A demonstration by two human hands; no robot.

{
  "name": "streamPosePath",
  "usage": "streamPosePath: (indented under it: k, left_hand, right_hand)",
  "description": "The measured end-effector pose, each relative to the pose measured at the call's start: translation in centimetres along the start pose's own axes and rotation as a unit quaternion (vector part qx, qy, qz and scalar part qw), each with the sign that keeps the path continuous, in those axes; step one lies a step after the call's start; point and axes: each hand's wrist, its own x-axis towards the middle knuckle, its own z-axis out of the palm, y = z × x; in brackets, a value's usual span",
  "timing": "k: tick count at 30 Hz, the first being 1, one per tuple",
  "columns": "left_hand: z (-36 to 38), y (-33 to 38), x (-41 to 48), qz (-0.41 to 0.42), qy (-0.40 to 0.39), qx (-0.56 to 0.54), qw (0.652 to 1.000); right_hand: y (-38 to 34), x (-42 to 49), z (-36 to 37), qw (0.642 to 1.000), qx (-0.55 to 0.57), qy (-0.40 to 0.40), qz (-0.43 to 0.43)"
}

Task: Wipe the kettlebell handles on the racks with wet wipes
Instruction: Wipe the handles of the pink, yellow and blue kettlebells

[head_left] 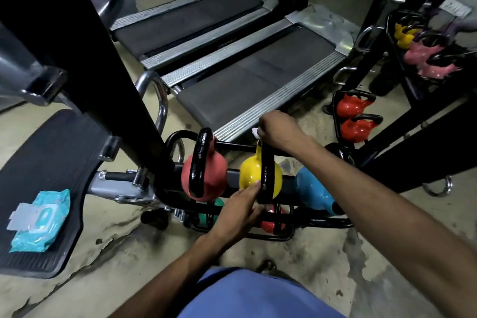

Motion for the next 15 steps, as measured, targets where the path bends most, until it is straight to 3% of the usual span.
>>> streamPosePath:
  k: [2,4,5,6,8,10,11,13,14,15]
  left_hand:
    - [-0.1,0.0,0.0,-0.008,-0.006,-0.008,1.000]
    - [-0.2,0.2,-0.1,-0.018,-0.010,-0.014,1.000]
    - [-0.2,0.3,-0.1,-0.021,-0.012,-0.018,1.000]
    - [-0.3,0.4,-0.1,-0.028,-0.015,-0.026,0.999]
    - [-0.3,0.5,-0.2,-0.036,-0.019,-0.045,0.998]
    - [-0.3,0.5,-0.3,-0.039,-0.020,-0.050,0.998]
    - [-0.3,0.4,-0.3,-0.038,-0.020,-0.048,0.998]
    - [-0.3,0.4,-0.3,-0.031,-0.019,-0.045,0.998]
    - [-0.3,0.4,-0.4,-0.031,-0.019,-0.043,0.998]
    - [-0.2,0.3,-0.3,-0.029,-0.018,-0.046,0.998]
  right_hand:
    - [1.1,-1.1,0.9,0.978,0.183,0.031,0.100]
    - [1.0,-2.8,2.8,0.905,0.357,0.079,0.217]
    - [0.7,-3.5,3.8,0.839,0.461,0.089,0.274]
    - [0.1,-3.9,4.8,0.743,0.582,0.080,0.320]
    - [-1.1,-4.4,5.1,0.516,0.775,0.025,0.363]
    - [-1.5,-4.4,4.6,0.378,0.855,-0.014,0.355]
    - [-1.5,-4.5,4.4,0.351,0.870,-0.021,0.346]
    - [-1.6,-5.3,3.7,0.361,0.870,-0.020,0.335]
    - [-1.8,-5.6,3.5,0.384,0.862,-0.009,0.332]
    - [-2.1,-5.8,3.3,0.455,0.824,0.030,0.336]
